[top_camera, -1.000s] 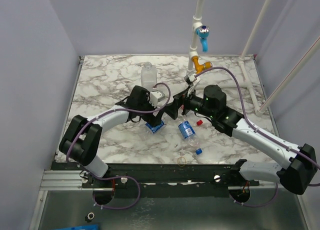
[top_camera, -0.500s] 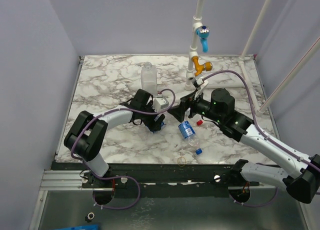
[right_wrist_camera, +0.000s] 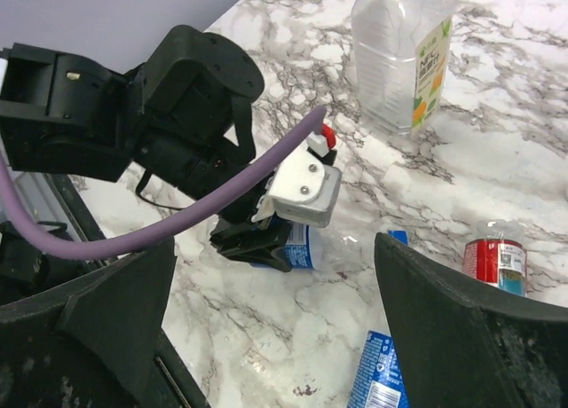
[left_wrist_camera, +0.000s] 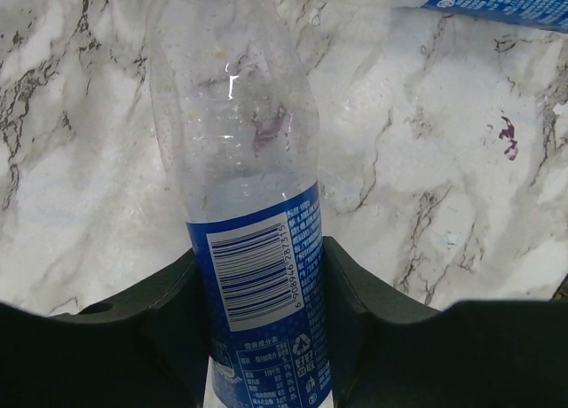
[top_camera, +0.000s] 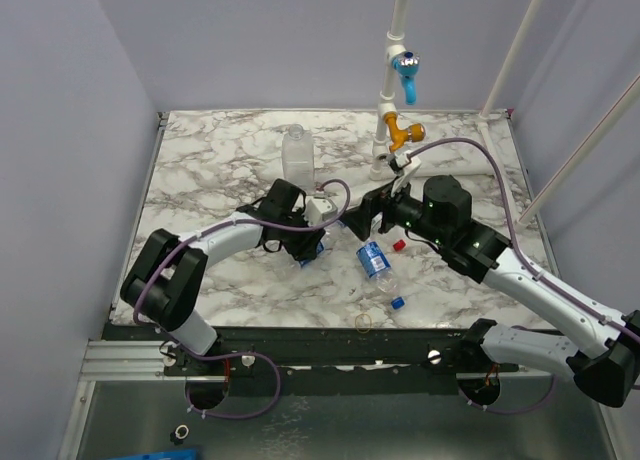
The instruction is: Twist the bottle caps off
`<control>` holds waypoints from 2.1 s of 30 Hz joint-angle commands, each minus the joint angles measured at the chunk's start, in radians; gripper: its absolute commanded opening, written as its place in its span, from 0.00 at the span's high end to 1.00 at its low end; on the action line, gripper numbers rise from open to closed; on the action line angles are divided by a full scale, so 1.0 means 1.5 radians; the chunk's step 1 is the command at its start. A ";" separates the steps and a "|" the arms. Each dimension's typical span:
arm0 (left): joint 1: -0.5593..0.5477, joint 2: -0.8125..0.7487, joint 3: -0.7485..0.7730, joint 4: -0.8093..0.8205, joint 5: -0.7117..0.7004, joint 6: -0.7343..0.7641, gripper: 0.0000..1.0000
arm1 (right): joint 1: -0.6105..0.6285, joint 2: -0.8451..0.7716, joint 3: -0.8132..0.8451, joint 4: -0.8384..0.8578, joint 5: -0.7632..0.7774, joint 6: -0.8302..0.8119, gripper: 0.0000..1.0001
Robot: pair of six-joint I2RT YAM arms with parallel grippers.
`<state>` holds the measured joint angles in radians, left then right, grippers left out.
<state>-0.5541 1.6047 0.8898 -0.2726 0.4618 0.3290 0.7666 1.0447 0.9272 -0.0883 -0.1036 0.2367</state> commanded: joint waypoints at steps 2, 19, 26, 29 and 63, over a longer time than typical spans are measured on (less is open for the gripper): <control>-0.006 -0.088 0.028 -0.077 -0.015 -0.028 0.85 | 0.003 0.003 0.057 -0.011 0.054 0.015 0.05; -0.005 -0.399 0.135 -0.031 0.038 -0.031 0.89 | 0.003 0.015 0.233 -0.021 0.103 0.109 0.06; -0.005 -0.428 0.153 0.023 0.033 -0.029 0.89 | 0.003 0.071 0.307 -0.017 0.074 0.154 0.08; -0.005 -0.435 0.153 0.035 0.034 -0.031 0.89 | 0.003 0.101 0.327 -0.023 0.047 0.179 0.09; -0.007 -0.401 0.168 0.027 0.117 -0.192 0.01 | 0.003 0.127 0.253 0.178 -0.226 0.090 0.89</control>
<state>-0.5591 0.9768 1.1004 -0.2047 0.5388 0.1513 0.7650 1.2827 1.3373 0.0906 -0.2890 0.4698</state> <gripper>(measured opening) 0.986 0.358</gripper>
